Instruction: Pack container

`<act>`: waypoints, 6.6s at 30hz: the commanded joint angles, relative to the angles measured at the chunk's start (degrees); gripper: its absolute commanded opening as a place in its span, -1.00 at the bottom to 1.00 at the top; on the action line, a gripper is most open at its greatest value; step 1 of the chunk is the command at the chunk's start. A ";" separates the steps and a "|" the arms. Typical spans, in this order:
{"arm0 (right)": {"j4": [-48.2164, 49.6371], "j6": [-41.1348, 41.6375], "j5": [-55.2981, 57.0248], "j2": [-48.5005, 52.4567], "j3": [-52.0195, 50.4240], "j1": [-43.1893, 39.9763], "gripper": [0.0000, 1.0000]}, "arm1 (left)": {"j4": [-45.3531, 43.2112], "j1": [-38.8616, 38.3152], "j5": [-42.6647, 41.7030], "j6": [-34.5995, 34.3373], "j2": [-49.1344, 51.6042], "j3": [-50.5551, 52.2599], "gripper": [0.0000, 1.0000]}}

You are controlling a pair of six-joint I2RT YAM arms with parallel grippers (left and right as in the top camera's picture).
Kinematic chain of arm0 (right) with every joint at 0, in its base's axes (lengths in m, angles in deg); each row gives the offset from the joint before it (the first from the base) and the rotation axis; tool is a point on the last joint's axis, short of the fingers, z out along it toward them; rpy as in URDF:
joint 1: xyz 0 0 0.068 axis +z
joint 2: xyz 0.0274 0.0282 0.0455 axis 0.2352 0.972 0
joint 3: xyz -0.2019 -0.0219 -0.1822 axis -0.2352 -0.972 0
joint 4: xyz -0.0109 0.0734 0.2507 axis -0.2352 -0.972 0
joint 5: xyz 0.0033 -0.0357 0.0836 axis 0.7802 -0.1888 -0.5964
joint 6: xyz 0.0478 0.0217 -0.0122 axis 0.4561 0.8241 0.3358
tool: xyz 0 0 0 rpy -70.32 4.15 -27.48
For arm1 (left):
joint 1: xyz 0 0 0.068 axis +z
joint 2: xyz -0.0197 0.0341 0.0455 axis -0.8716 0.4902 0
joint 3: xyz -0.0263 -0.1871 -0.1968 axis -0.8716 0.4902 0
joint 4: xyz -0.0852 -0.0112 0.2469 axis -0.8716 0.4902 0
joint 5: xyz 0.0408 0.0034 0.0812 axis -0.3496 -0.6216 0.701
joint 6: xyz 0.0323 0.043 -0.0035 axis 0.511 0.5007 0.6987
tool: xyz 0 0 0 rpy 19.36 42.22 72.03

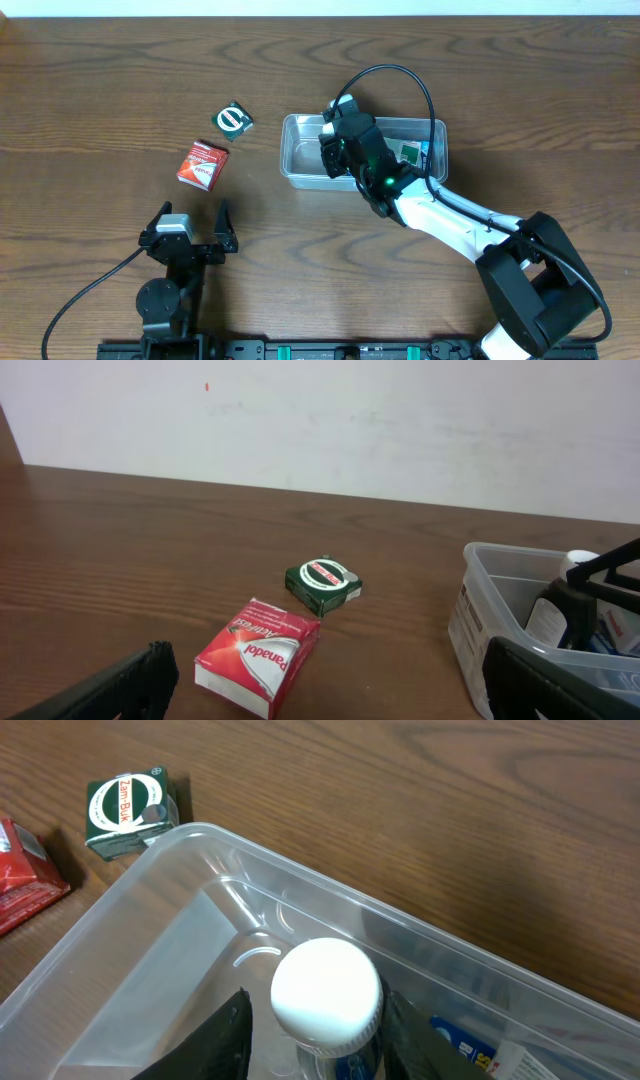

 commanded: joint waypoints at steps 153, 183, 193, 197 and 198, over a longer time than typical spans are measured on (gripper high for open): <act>-40.35 10.88 10.86 -28.35 0.59 -46.82 0.99 | 30.40 6.21 -5.92 31.69 104.37 -67.14 0.96; -40.35 10.88 10.86 -28.35 0.59 -46.82 0.99 | 31.17 6.25 -5.97 32.48 107.62 -66.73 0.57; -40.35 10.88 10.86 -28.35 0.59 -46.84 0.99 | 32.26 6.23 -6.01 30.88 107.62 -66.71 0.26; -40.33 10.88 10.86 -28.35 0.59 -46.84 0.98 | 32.30 6.19 -6.01 28.11 107.36 -66.73 0.26; -40.33 10.88 10.86 -28.35 0.59 -46.84 0.99 | 32.33 6.19 -5.99 27.15 107.14 -66.82 0.26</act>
